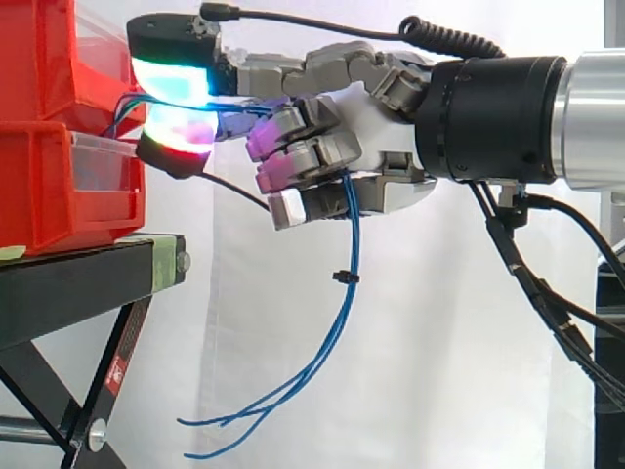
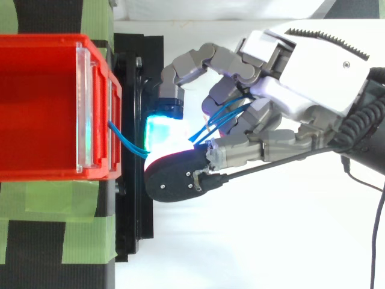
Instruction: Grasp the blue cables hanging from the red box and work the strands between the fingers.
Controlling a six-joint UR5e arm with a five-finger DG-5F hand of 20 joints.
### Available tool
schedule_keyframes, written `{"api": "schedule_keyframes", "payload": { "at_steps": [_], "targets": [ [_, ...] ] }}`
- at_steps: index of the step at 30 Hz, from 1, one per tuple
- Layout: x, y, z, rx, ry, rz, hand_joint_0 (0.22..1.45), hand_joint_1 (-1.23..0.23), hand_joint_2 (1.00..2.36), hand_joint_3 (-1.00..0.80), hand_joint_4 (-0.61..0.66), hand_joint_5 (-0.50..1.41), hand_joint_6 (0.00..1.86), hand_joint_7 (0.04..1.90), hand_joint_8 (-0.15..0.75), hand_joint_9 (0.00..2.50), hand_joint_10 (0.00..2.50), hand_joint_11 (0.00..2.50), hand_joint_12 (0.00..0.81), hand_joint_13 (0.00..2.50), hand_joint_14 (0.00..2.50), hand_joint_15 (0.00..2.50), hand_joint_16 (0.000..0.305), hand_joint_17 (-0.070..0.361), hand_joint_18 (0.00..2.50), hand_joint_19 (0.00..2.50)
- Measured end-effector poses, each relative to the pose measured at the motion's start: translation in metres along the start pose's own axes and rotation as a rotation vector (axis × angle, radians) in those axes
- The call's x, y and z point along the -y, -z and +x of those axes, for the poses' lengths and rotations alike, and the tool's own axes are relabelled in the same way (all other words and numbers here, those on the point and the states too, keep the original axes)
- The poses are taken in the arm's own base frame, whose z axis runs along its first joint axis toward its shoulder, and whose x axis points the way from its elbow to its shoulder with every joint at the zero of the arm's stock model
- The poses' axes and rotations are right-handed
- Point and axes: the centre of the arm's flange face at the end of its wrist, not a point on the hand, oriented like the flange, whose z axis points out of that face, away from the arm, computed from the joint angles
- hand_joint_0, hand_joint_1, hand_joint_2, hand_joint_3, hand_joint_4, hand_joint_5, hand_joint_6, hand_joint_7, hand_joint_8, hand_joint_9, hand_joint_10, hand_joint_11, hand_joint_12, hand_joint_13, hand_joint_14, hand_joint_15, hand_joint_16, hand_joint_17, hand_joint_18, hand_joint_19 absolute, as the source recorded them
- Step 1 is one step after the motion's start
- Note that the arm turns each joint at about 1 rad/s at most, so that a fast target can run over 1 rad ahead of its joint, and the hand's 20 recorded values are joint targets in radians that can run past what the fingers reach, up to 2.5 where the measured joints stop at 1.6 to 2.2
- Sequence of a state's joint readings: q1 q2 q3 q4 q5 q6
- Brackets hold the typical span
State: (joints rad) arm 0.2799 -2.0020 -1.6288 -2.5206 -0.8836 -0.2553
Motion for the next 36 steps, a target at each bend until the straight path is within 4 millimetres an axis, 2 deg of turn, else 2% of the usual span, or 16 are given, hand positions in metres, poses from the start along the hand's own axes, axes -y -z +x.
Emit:
{"api": "schedule_keyframes", "payload": {
  "at_steps": [1,6,9,10,14,16,18,19,20,23,25,26,29,32,35,36],
  "targets": [
    [0.0002,0.0001,-0.0001,0.000,0.001,0.002,1.18,-0.67,1.00,-0.09,0.17,0.50,0.19,1.63,0.499,1.88,2.50,2.50,0.704,2.08,2.50,1.74,0.286,0.215,2.50,0.73],
    [0.0006,0.0004,-0.0005,-0.001,0.004,0.005,1.20,-0.64,1.01,-0.12,0.19,0.60,0.00,1.62,0.499,1.88,2.50,2.50,0.704,2.08,2.50,1.74,0.286,0.215,2.50,0.73],
    [0.0007,0.0005,-0.0005,-0.002,0.004,0.006,1.20,-0.68,1.01,-0.08,0.14,0.17,1.02,1.21,0.499,1.88,2.50,2.50,0.704,2.08,2.50,1.74,0.286,0.215,2.50,0.73],
    [0.0007,0.0005,-0.0004,-0.002,0.004,0.006,1.20,-0.69,1.01,-0.08,0.15,0.08,1.17,1.12,0.499,1.88,2.50,2.50,0.704,2.08,2.50,1.74,0.286,0.215,2.50,0.73],
    [0.0005,0.0005,-0.0003,-0.002,0.004,0.005,0.94,-0.80,1.02,-0.35,0.21,-0.12,1.38,1.12,0.499,1.88,2.50,2.50,0.704,2.08,2.50,1.74,0.286,0.215,2.50,0.73],
    [0.0005,0.0005,-0.0001,-0.002,0.004,0.004,0.96,-0.79,1.02,-0.40,0.17,-0.11,1.47,1.05,0.499,1.88,2.50,2.50,0.704,2.08,2.50,1.74,0.286,0.215,2.50,0.73],
    [0.0006,0.0005,0.0000,-0.002,0.005,0.004,1.14,-0.79,1.00,-0.05,0.06,-0.12,1.54,1.22,0.499,1.88,2.50,2.50,0.704,2.08,2.50,1.74,0.286,0.215,2.50,0.73],
    [0.0005,0.0005,-0.0001,-0.002,0.005,0.004,1.18,-0.78,1.01,-0.05,0.04,-0.10,1.54,1.26,0.499,1.88,2.50,2.50,0.704,2.08,2.50,1.74,0.286,0.215,2.50,0.73],
    [0.0005,0.0005,-0.0001,-0.002,0.005,0.004,1.22,-0.76,1.04,-0.07,0.06,-0.02,1.46,1.39,0.499,1.88,2.50,2.50,0.704,2.08,2.50,1.74,0.286,0.215,2.50,0.73],
    [0.0007,0.0005,-0.0002,-0.001,0.005,0.004,1.21,-0.66,1.01,-0.07,0.16,0.35,0.87,1.32,0.499,1.88,2.50,2.50,0.704,2.08,2.50,1.74,0.286,0.215,2.50,0.73],
    [0.0006,0.0005,-0.0001,-0.001,0.004,0.004,1.13,-0.67,1.00,-0.02,0.20,0.51,0.23,1.51,0.499,1.88,2.50,2.50,0.704,2.08,2.50,1.74,0.286,0.215,2.50,0.73],
    [0.0005,0.0005,-0.0001,-0.001,0.004,0.004,0.93,-0.61,1.21,-0.18,0.30,0.51,0.01,1.37,0.499,1.88,2.50,2.50,0.704,2.08,2.50,1.74,0.286,0.215,2.50,0.73],
    [0.0006,0.0005,0.0001,-0.001,0.004,0.004,0.96,-0.59,1.00,-0.17,0.37,0.48,0.02,1.26,0.499,1.88,2.50,2.50,0.704,2.08,2.50,1.74,0.286,0.215,2.50,0.73],
    [0.0007,0.0006,0.0001,-0.002,0.005,0.004,1.21,-0.64,1.01,0.08,0.26,0.56,0.01,1.36,0.499,1.88,2.50,2.50,0.704,2.08,2.50,1.74,0.286,0.215,2.50,0.73],
    [0.0008,0.0008,0.0000,-0.002,0.006,0.006,1.25,-0.64,1.01,0.06,0.18,0.64,0.00,1.57,0.499,1.88,2.50,2.50,0.704,2.08,2.50,1.74,0.286,0.215,2.50,0.73],
    [0.0008,0.0008,0.0000,-0.003,0.006,0.006,1.24,-0.64,1.01,0.08,0.14,0.60,0.18,1.54,0.499,1.88,2.50,2.50,0.704,2.08,2.50,1.74,0.286,0.215,2.50,0.73]
  ]
}}
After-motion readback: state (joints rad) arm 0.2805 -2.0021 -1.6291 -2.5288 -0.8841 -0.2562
